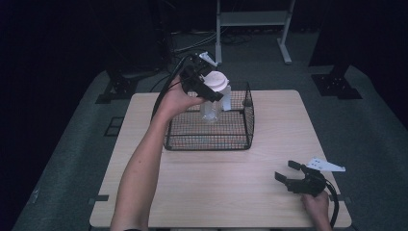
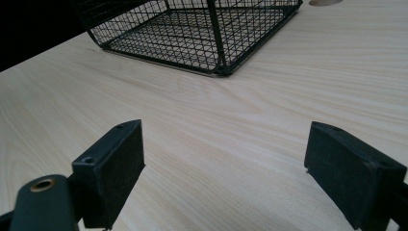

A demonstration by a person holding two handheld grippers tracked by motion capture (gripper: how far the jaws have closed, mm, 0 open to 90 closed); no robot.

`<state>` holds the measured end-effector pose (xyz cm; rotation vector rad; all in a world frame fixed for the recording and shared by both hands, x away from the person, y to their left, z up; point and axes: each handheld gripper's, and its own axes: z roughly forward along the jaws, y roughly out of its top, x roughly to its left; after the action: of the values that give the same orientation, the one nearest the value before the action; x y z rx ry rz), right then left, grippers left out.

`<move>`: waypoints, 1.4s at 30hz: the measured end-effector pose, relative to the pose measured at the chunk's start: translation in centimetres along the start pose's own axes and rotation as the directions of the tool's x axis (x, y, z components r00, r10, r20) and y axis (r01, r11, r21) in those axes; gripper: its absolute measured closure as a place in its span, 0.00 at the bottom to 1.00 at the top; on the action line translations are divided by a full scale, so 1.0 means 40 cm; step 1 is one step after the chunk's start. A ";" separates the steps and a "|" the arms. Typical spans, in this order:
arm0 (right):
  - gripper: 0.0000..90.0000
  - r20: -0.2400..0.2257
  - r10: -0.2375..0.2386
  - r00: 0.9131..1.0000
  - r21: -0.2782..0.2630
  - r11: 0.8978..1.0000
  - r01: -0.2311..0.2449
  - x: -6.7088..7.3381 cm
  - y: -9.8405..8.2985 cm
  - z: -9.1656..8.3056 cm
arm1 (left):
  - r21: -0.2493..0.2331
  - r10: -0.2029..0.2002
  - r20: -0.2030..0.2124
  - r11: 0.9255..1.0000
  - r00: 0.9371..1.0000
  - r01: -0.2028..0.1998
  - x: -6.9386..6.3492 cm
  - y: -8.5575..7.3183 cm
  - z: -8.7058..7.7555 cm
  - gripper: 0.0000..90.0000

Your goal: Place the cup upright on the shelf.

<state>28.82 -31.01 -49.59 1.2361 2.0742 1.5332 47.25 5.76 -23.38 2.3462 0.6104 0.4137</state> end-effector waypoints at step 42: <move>0.14 -0.001 -0.004 1.000 -0.002 1.000 0.004 0.000 0.000 -0.001 | 0.097 -0.141 -0.009 0.985 0.990 0.142 0.062 -0.123 0.223 0.06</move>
<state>28.80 -31.05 -49.59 1.2304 2.0742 1.5343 51.75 5.65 -32.86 2.3757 0.8094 0.3285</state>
